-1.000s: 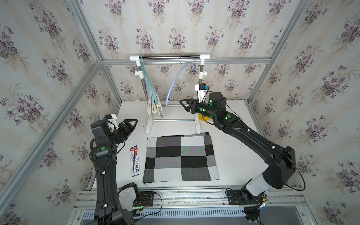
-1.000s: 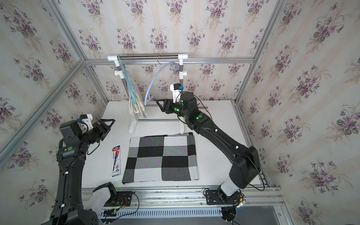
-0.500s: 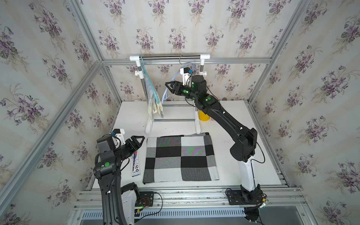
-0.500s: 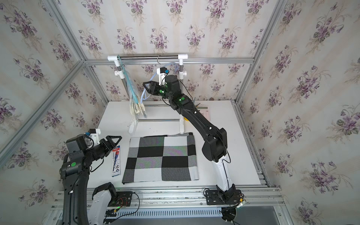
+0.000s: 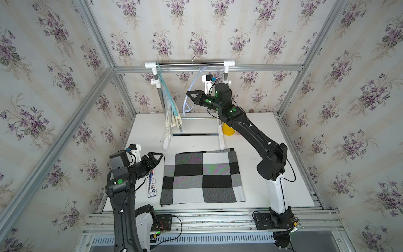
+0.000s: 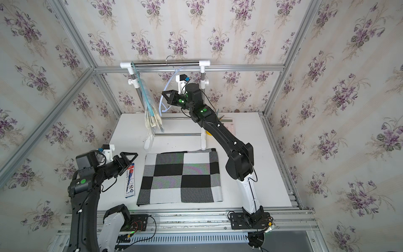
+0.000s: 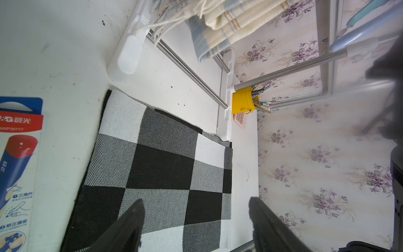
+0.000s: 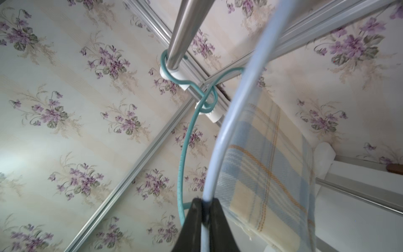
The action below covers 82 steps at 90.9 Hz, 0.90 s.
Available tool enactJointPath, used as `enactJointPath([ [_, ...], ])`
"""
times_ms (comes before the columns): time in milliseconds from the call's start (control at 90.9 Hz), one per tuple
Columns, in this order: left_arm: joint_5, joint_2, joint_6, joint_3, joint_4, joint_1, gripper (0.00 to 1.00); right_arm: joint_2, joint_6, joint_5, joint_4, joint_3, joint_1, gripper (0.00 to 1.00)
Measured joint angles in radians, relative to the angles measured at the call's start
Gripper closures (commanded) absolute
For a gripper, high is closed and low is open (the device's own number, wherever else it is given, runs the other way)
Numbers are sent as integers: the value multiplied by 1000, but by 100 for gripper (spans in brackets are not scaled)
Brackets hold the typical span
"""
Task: Hang the scarf on the hanger
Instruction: Pick up the hanger from the clothesline.
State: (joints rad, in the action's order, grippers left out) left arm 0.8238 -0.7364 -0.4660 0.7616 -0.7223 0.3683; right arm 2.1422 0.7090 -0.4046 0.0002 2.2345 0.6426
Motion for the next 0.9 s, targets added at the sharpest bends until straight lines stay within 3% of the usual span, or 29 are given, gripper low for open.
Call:
enactJointPath([
  [55,0,0,0,-1,0,0,23,-2,-2,4,2,0,-2,63],
  [121,0,0,0,-2,0,0,23,-3,0,7,11,0,-2,56],
  [352,3,-2,0,-3,0,0,23,14,7,23,28,10,-8,55],
  [429,5,-5,0,-3,0,0,23,30,24,24,31,24,-14,63],
  [605,8,-5,0,-4,0,0,24,45,126,8,-18,43,-16,100],
  [902,11,-6,0,-4,-2,0,24,-55,175,-104,20,-69,-31,100],
])
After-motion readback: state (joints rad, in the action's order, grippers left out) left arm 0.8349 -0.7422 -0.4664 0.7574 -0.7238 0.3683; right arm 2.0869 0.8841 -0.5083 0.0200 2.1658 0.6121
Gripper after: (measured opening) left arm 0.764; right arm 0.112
